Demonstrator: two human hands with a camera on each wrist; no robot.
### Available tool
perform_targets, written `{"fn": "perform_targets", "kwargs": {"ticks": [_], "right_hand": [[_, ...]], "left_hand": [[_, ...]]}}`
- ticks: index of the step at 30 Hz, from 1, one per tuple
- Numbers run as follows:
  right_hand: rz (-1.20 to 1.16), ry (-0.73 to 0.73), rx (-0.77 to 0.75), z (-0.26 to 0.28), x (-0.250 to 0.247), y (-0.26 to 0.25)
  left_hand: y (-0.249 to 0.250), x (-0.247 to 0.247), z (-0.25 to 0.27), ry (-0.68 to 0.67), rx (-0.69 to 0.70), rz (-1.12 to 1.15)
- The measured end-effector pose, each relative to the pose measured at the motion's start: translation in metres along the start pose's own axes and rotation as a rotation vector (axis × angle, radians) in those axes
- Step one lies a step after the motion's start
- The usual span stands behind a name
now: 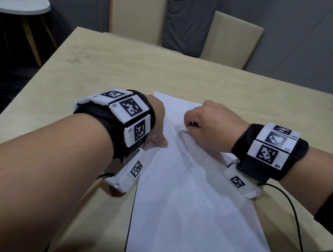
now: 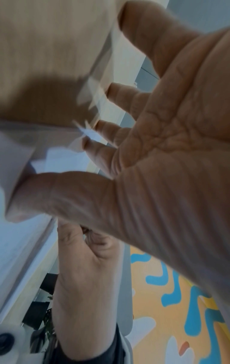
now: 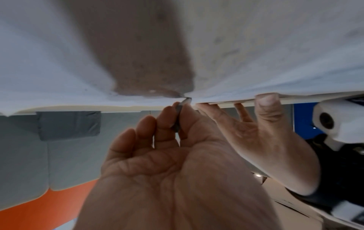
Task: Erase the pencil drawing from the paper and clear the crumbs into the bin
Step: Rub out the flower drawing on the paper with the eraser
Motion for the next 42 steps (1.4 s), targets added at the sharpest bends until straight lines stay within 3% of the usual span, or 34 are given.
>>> {"fn": "perform_targets", "kwargs": {"ticks": [7,11,15,17,21,29,36,42], "right_hand": [[-0.054,-0.073,0.019,0.000,0.003,0.007],[0.038,-0.025,0.035,-0.005,-0.002,0.007],[-0.013,-0.054,-0.021,0.000,0.001,0.004],[-0.101,-0.092,0.019,0.009,-0.003,0.014],[-0.102,-0.019,0.128,0.021,-0.015,0.038],[0.110,-0.081,-0.025,0.028,0.002,0.015],[0.111,-0.049,-0.067,0.019,-0.006,0.000],[0.087,-0.098,0.049,0.009,-0.007,0.021]], "left_hand": [[0.000,0.000,-0.001,-0.014,0.013,-0.001],[0.000,0.000,-0.001,-0.017,0.015,-0.004],[0.001,0.000,-0.001,0.001,0.013,-0.004],[0.002,-0.001,0.000,0.001,0.015,-0.019],[0.003,-0.001,0.002,-0.006,0.017,-0.047],[0.002,0.000,0.002,-0.005,0.005,-0.027],[0.003,0.000,0.003,-0.006,0.009,-0.018],[0.004,-0.002,0.003,-0.005,0.025,-0.030]]}}
Point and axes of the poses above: each hand's wrist, its own z-axis away from the middle knuckle, its own x-axis out of the palm, y = z × x, the point moved 7 cm from there along -z, towards the middle knuckle, and after that the axes turned 4 degrees about -y, right-handed, at the moved point
